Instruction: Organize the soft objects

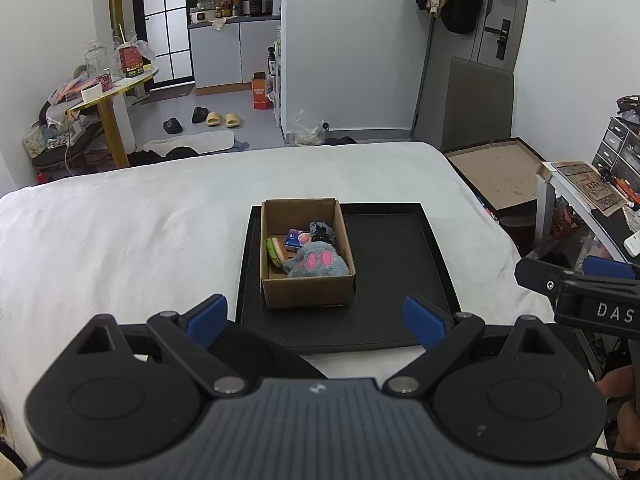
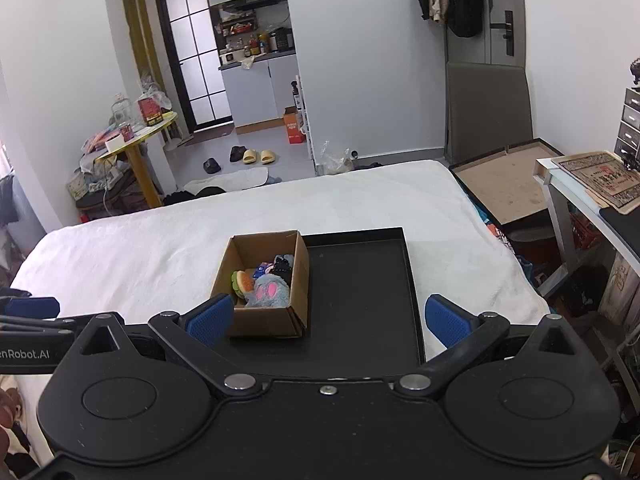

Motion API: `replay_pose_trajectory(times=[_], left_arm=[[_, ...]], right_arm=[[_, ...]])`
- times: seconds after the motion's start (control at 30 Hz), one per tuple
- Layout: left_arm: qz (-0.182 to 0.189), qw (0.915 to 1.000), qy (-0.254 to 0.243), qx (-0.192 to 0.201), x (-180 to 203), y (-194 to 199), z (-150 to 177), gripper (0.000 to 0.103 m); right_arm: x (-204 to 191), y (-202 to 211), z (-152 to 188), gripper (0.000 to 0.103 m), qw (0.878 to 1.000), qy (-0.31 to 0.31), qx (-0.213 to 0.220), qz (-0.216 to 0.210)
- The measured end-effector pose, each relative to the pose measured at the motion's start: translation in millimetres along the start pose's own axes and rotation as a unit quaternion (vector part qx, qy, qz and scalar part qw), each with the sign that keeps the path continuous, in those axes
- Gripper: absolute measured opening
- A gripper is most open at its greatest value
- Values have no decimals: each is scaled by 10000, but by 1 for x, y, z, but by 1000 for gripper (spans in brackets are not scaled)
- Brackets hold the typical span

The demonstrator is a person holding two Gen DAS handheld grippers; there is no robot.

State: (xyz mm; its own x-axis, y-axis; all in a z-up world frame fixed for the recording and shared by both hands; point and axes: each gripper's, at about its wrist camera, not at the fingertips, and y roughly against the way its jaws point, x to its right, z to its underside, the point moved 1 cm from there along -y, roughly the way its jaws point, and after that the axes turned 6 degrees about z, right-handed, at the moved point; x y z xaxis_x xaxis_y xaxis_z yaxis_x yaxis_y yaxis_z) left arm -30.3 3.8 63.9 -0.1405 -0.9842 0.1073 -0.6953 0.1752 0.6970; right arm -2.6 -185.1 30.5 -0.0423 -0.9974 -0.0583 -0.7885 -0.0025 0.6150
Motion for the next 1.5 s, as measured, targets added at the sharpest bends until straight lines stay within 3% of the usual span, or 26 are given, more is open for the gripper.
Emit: replay_pose_trajectory(times=[1.5], left_arm=[[-41, 10000, 39, -8, -8, -1, -1, 94]], right_arm=[[-11, -1, 0, 103, 9997, 204, -139, 41]])
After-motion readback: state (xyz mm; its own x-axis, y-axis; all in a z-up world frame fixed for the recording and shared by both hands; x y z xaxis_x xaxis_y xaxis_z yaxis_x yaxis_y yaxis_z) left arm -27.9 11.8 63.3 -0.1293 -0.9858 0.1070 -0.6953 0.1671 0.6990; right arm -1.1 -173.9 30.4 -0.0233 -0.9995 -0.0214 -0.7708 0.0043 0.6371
